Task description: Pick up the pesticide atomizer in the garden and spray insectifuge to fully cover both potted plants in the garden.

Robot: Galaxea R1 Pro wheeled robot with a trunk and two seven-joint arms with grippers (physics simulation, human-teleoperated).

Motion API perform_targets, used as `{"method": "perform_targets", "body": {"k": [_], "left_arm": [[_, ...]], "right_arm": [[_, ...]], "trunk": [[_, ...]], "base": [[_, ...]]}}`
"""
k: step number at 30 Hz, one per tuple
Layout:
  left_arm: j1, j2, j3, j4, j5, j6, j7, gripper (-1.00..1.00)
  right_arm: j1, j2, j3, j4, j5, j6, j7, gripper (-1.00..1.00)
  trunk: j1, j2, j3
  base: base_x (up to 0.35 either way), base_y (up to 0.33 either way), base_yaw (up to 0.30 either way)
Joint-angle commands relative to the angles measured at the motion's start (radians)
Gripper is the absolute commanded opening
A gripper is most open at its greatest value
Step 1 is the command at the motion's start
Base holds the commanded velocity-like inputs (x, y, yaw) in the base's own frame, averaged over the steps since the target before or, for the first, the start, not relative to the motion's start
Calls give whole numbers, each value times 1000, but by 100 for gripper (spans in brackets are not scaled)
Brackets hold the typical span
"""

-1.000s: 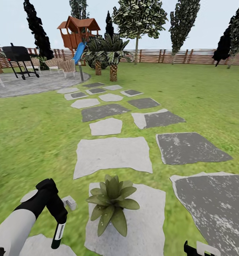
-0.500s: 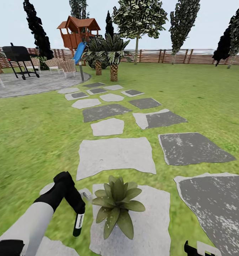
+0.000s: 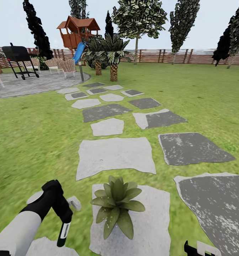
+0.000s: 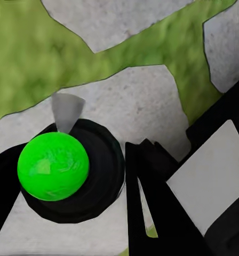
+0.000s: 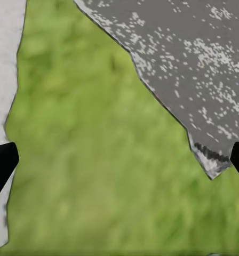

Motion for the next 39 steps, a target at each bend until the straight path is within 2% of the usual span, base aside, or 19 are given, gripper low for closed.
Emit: {"method": "perform_targets", "body": {"k": [1, 5, 10, 13, 16, 20, 23, 25, 27, 30, 32, 35, 39], "left_arm": [[1, -1, -1, -1, -3, 11, -1, -100], [5, -5, -1, 2, 20, 12, 8, -100], [6, 4, 1, 92, 29, 10, 32, -100], [29, 20, 37, 119, 30, 5, 94, -100], [55, 25, 47, 122, 30, 3, 114, -100], [74, 27, 52, 114, 41, 3, 188, -100], [76, 16, 54, 110, 71, 6, 266, -100], [76, 9, 55, 108, 89, 7, 288, -100], [76, -11, 54, 108, 118, 6, 319, -100], [76, -20, 53, 110, 145, 6, 383, -100], [76, -22, 52, 111, 231, 4, 441, -100], [76, -27, 49, 108, 286, 2, 480, -100], [76, -29, 48, 105, 297, 3, 491, -100]], "right_arm": [[-1, 0, -6, 2, 10, -3, -5, 100], [-1, -1, -6, 2, 10, -3, -5, 100], [-1, -1, -6, 2, 10, -3, -6, 100], [-1, -1, -6, 2, 10, -3, -7, 100], [-1, -1, -6, 2, 10, -4, -7, 100], [-1, 0, -6, 2, 10, -3, -7, 100], [-1, 1, -5, 3, 10, -3, -7, 100], [-1, 1, -5, 3, 10, -3, -6, 100], [-1, 2, -5, 3, 10, -3, -7, 100], [-1, 1, -5, 3, 10, -3, -6, 100], [-1, 2, -5, 3, 10, -3, -6, 100], [-1, 2, -5, 3, 10, -3, -6, 100], [-1, 0, -6, 3, 10, -3, -6, 100]], "trunk": [[0, 0, -1], [0, 0, -1], [0, 0, -1], [0, 0, -1], [0, 0, -1], [0, 0, -1], [0, 0, -1], [0, 0, -1], [0, 0, -1], [0, 0, -1], [0, 0, -1], [0, 0, -1], [0, 0, -1]], "base": [[0, 0, -148], [0, 0, -245], [0, 0, -259], [0, 0, -44], [0, 0, -9], [0, 0, 4], [0, 0, 167], [0, 0, 248], [0, 0, 201], [-89, -77, 65], [-214, -180, 9], [-244, -184, 2], [-275, -152, 0]]}}
